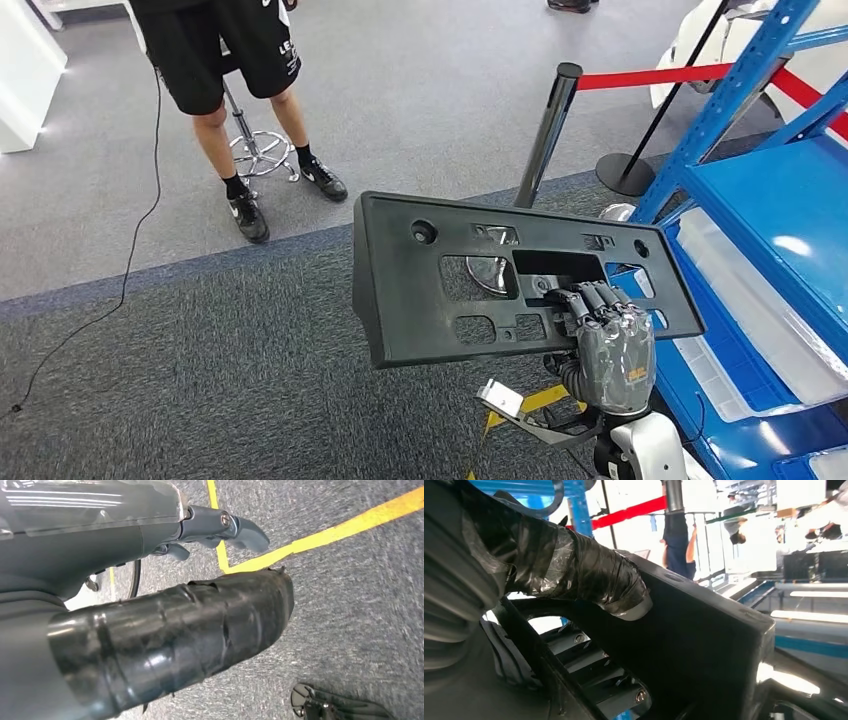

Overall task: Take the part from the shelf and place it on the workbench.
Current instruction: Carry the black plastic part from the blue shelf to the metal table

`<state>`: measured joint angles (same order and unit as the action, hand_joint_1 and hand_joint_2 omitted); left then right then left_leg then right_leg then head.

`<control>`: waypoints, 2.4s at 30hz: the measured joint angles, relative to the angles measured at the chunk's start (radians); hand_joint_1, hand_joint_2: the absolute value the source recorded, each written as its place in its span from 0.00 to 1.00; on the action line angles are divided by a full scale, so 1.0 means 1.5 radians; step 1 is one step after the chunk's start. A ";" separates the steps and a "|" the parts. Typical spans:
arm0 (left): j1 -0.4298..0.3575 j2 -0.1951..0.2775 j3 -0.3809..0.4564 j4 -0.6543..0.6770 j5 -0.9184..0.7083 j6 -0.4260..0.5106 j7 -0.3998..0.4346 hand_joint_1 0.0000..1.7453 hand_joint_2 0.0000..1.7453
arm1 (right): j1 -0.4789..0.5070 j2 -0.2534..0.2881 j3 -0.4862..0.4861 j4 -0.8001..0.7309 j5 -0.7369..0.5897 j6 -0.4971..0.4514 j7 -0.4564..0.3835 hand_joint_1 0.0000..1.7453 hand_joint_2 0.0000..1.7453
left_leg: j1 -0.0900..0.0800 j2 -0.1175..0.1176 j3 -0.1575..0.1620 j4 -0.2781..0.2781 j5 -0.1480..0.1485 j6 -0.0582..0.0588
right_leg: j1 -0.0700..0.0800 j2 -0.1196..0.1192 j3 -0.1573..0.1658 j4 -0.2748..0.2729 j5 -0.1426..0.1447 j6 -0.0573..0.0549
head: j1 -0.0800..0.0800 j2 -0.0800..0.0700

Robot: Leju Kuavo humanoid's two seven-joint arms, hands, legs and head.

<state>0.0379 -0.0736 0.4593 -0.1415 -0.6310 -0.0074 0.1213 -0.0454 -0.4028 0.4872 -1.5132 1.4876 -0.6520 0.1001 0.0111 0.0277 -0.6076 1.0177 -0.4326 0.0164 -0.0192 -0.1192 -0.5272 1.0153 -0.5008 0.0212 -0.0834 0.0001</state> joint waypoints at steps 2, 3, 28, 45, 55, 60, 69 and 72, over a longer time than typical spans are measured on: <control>0.000 -0.002 0.000 0.000 0.000 0.000 0.000 0.00 0.00 | 0.003 -0.004 -0.005 -0.006 0.000 0.000 0.000 1.00 1.00 | 0.003 -0.015 0.004 -0.008 0.005 0.010 | -0.003 0.031 -0.009 0.026 -0.021 0.005 | 0.001 0.000; 0.000 -0.002 0.000 0.000 0.000 0.000 0.000 0.00 0.00 | 0.006 -0.006 -0.007 -0.007 0.001 0.001 0.000 1.00 1.00 | 0.004 -0.022 0.005 -0.011 0.007 0.013 | -0.004 0.052 -0.024 0.059 -0.040 0.006 | 0.002 0.000; 0.004 -0.007 0.011 0.000 0.001 -0.001 0.004 0.00 0.00 | -0.166 0.152 0.116 0.136 0.048 0.053 0.056 1.00 1.00 | -0.004 0.024 -0.017 0.011 0.008 -0.009 | 0.006 -0.001 0.000 0.006 -0.009 -0.013 | -0.001 0.000; 0.005 -0.009 0.011 0.000 0.000 0.000 0.002 0.00 0.00 | -0.180 0.158 0.127 0.158 0.053 0.054 0.059 1.00 1.00 | 0.000 -0.119 -0.017 0.007 0.009 0.005 | 0.006 0.126 -0.034 0.014 0.011 -0.017 | 0.002 0.000; 0.006 -0.011 0.011 0.000 -0.001 0.000 0.003 0.00 0.00 | -0.186 0.168 0.131 0.165 0.053 0.054 0.057 1.00 1.00 | 0.009 -0.010 -0.072 0.119 -0.022 -0.020 | 0.005 0.030 -0.009 0.001 0.004 -0.029 | -0.002 0.000; 0.006 -0.011 0.011 0.000 0.000 0.000 0.002 0.00 0.00 | -0.190 0.169 0.131 0.165 0.053 0.054 0.057 1.00 1.00 | -0.002 0.017 -0.020 0.013 0.004 0.000 | 0.011 -0.004 0.000 0.004 -0.009 -0.010 | -0.001 0.000; 0.005 -0.012 0.011 0.000 -0.003 0.003 0.002 0.00 0.00 | -0.173 0.156 0.127 0.160 0.047 0.051 0.065 1.00 1.00 | -0.003 -0.058 -0.010 0.004 0.005 0.024 | 0.004 0.080 -0.093 0.182 -0.074 -0.003 | 0.000 0.000; 0.006 -0.016 0.011 0.000 -0.007 0.007 -0.001 0.00 0.00 | -0.120 0.108 0.103 0.120 0.028 0.031 0.061 1.00 1.00 | -0.004 -0.091 -0.008 0.006 0.005 0.023 | 0.004 0.111 -0.043 0.056 -0.004 -0.011 | 0.000 0.000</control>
<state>0.0473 -0.0979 0.4765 -0.1415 -0.6418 0.0036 0.1201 -0.2261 -0.2408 0.6412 -1.3330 1.5302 -0.6058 0.1916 0.0052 -0.1092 -0.6190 1.0265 -0.4252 0.0512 -0.0135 0.0479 -0.5925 1.0995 -0.5063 0.0053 -0.0837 0.0000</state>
